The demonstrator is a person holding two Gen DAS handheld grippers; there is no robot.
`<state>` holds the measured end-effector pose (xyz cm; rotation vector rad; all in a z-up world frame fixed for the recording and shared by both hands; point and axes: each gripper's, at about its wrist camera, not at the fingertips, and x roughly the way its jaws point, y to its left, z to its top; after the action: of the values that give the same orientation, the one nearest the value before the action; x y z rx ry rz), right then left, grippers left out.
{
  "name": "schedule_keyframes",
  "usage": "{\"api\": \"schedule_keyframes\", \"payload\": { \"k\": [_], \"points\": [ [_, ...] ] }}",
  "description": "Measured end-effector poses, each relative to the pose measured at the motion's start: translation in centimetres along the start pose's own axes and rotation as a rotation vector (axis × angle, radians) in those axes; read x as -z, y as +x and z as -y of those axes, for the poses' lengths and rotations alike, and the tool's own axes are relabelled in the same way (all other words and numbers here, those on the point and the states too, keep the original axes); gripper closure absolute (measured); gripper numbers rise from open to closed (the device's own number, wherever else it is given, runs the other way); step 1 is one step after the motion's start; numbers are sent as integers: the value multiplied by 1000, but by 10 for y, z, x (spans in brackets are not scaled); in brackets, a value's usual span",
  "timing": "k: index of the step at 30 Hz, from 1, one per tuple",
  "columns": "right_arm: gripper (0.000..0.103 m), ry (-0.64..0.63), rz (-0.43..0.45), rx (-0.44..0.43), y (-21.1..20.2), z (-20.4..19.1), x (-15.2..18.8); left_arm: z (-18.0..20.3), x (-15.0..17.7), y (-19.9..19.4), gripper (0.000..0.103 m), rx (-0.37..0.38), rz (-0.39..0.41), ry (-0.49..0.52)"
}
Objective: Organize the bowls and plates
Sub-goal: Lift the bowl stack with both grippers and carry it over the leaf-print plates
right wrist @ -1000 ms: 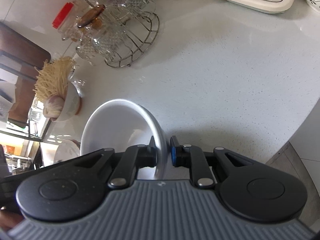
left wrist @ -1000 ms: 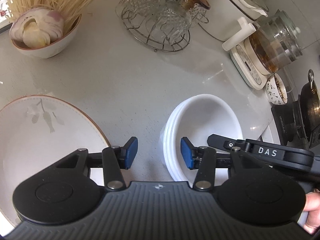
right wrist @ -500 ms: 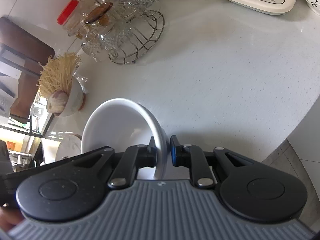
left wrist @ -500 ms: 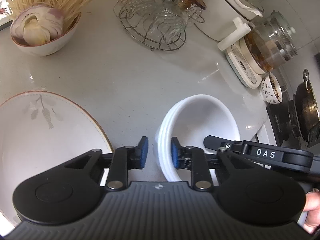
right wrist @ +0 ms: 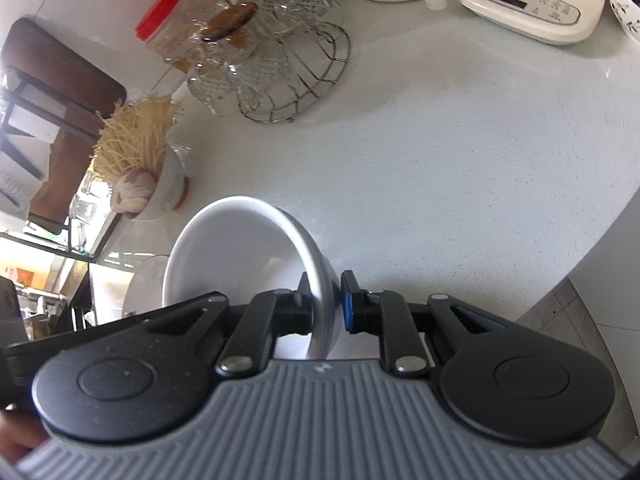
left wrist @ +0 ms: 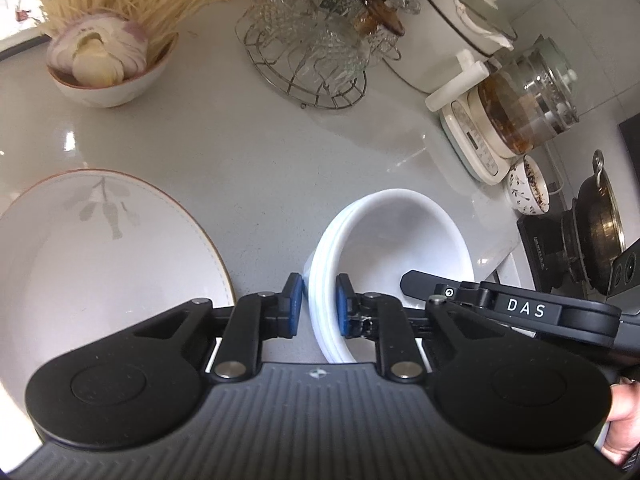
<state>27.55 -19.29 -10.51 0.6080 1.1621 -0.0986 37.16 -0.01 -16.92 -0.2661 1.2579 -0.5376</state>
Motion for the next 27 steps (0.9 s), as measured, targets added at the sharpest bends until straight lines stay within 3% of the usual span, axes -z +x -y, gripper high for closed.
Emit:
{"api": "schedule_keyframes", "payload": {
  "k": [15,27],
  "points": [
    [86,-61,22,-37,-21,-31,3,-1,9,-52,82,-12,70,4],
    [86,-136,0,-72,-17,-60,5,-22,20,-79,82,-27,142,-72]
  ]
}}
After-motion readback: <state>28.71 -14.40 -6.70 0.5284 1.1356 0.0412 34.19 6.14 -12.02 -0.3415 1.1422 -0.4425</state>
